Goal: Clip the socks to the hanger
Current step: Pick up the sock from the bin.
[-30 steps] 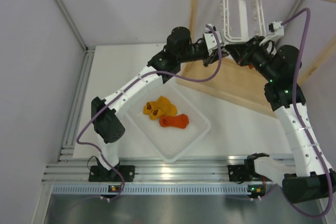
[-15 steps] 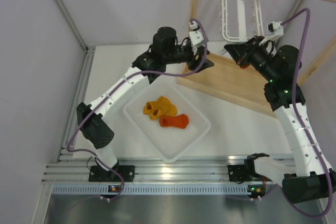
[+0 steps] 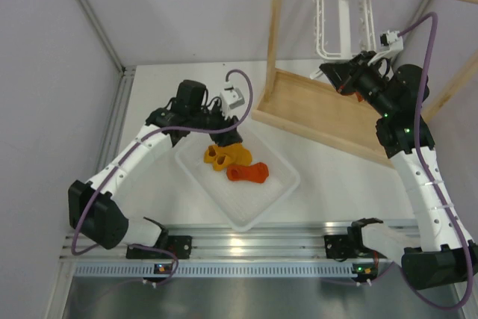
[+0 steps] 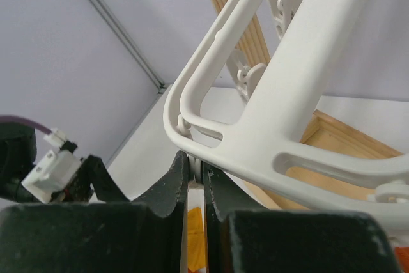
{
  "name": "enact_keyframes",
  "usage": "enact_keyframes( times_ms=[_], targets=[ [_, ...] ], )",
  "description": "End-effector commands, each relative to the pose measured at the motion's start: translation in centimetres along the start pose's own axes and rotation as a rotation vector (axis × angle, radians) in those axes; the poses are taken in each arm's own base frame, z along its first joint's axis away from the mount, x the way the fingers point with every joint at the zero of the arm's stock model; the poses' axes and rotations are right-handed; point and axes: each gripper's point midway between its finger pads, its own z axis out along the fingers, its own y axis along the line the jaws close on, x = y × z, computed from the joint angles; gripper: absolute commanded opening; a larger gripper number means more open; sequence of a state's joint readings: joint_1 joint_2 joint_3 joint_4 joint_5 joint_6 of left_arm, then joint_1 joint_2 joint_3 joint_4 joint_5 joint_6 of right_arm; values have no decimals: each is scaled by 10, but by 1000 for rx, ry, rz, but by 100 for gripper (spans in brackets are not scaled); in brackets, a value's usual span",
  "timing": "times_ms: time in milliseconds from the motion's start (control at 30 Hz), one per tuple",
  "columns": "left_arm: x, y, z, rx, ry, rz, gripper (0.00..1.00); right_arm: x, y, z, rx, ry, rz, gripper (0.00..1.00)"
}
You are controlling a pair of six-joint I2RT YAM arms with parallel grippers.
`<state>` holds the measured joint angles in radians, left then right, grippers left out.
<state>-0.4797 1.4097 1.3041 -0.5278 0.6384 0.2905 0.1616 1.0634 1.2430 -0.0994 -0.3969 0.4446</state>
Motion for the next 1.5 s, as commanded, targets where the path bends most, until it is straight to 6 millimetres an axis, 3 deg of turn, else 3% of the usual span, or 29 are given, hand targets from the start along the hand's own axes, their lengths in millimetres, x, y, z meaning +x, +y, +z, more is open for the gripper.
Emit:
enact_keyframes(
  times_ms=[0, 100, 300, 433, 567, 767, 967, 1300, 1467],
  targets=[
    [72, -28, -18, 58, 173, 29, 56, -8, 2, -3, -4, -28, -41, 0],
    [103, -42, -21, 119, 211, 80, 55, -7, 1, -2, -3, -23, -43, 0],
    [123, -50, 1, 174, 294, 114, 48, -3, -1, 0, -6, -9, -46, 0],
    [136, -46, 13, 121, 347, -76, 42, -5, 0, 0, -4, -10, -54, 0],
    [151, -30, 12, -83, 407, -310, 36, -5, -1, 0, 1, -10, -61, 0],
    [161, -35, 22, -124, 432, -532, 30, -3, -3, 0, 6, -5, -62, 0],
    [181, -20, 32, -228, 478, -697, 27, -4, -2, -1, 5, -5, -67, 0],
    [186, 2, 47, -313, 482, -754, 36, -2, -3, -2, 5, 0, -65, 0],
    [183, 6, 56, -304, 469, -765, 33, -1, -3, -1, 6, 1, -66, 0]
  ],
)
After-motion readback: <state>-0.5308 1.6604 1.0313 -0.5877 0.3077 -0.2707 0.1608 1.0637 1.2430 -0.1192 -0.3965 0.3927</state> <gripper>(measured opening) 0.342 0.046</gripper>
